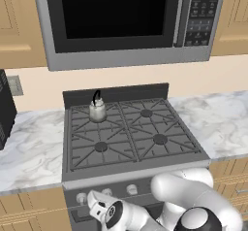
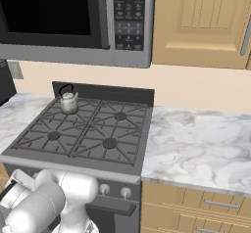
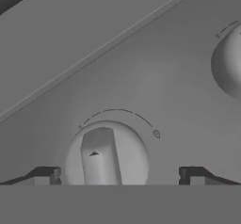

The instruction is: Lower the heat of the kettle.

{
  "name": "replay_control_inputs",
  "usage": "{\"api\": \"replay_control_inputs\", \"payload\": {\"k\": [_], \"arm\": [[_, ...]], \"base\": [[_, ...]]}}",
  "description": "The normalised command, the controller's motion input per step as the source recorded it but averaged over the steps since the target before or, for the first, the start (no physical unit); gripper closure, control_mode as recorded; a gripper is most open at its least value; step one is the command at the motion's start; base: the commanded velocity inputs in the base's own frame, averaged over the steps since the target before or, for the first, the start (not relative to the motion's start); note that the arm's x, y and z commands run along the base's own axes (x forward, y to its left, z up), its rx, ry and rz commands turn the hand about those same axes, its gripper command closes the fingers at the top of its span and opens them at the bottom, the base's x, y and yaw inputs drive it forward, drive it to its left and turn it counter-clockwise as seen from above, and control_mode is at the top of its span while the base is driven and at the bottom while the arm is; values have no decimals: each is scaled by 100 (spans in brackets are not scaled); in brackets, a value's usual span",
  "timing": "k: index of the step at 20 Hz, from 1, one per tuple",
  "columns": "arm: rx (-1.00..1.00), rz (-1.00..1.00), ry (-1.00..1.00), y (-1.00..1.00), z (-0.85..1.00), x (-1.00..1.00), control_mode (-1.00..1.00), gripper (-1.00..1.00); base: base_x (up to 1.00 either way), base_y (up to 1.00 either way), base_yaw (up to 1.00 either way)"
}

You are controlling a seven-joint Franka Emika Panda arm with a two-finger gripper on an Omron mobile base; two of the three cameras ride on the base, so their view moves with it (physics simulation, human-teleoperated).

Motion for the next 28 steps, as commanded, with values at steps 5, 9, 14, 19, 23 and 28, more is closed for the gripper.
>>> {"api": "replay_control_inputs", "payload": {"k": [5, 9, 14, 19, 23, 28], "arm": [[0, 0, 0, 0, -10, 18, -100, 100], [0, 1, 0, 0, -9, 0, -100, 100], [1, 0, -2, 0, -12, -5, -100, 100], [3, 0, -11, 0, -19, -23, -100, 100], [13, 0, -5, 0, -10, -16, -100, 100], [34, 0, 0, 0, -1, -4, -100, 100]], "base": [[0, 0, 0], [0, 0, 0], [0, 0, 0], [0, 0, 0], [0, 0, 0], [0, 0, 0]]}}
